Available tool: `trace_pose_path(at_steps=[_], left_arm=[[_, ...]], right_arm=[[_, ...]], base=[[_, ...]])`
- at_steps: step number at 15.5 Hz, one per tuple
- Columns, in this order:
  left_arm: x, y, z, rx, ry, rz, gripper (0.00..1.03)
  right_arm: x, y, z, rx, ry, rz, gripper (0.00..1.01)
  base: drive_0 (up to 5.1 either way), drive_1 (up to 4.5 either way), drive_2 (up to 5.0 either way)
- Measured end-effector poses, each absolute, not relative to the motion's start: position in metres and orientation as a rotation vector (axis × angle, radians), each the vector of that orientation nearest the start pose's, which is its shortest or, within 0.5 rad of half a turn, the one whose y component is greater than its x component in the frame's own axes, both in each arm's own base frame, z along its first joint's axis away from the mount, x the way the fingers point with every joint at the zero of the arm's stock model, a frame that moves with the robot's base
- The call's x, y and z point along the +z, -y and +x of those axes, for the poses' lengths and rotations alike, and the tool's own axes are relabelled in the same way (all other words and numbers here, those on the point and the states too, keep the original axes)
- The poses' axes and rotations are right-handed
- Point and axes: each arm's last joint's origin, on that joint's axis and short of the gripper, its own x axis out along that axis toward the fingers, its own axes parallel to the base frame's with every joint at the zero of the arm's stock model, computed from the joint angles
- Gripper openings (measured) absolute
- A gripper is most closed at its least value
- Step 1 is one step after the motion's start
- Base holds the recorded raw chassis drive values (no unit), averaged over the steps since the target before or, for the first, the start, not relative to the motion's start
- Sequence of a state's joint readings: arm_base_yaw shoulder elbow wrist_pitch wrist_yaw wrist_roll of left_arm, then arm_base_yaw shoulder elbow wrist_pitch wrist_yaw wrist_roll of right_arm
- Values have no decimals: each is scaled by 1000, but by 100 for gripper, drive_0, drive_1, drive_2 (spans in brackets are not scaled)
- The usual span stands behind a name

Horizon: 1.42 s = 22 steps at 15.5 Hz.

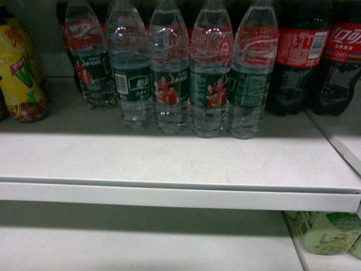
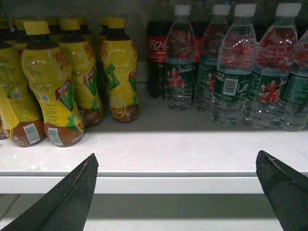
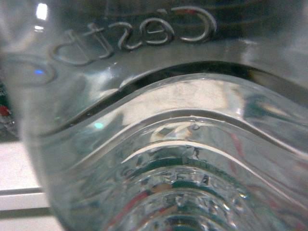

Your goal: Move water from second to third shelf

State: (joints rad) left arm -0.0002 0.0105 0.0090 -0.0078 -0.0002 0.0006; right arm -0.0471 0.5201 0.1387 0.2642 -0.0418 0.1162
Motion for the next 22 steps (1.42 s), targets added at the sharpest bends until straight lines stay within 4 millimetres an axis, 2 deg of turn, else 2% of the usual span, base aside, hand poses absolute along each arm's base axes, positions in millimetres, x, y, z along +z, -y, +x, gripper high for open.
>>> trace_pose_path(at_steps=[22], left_arm=[[166, 0, 98, 0, -4, 1, 98]], right_arm=[[190, 5, 137, -11, -104, 128, 41]], base=[[0, 0, 0]])
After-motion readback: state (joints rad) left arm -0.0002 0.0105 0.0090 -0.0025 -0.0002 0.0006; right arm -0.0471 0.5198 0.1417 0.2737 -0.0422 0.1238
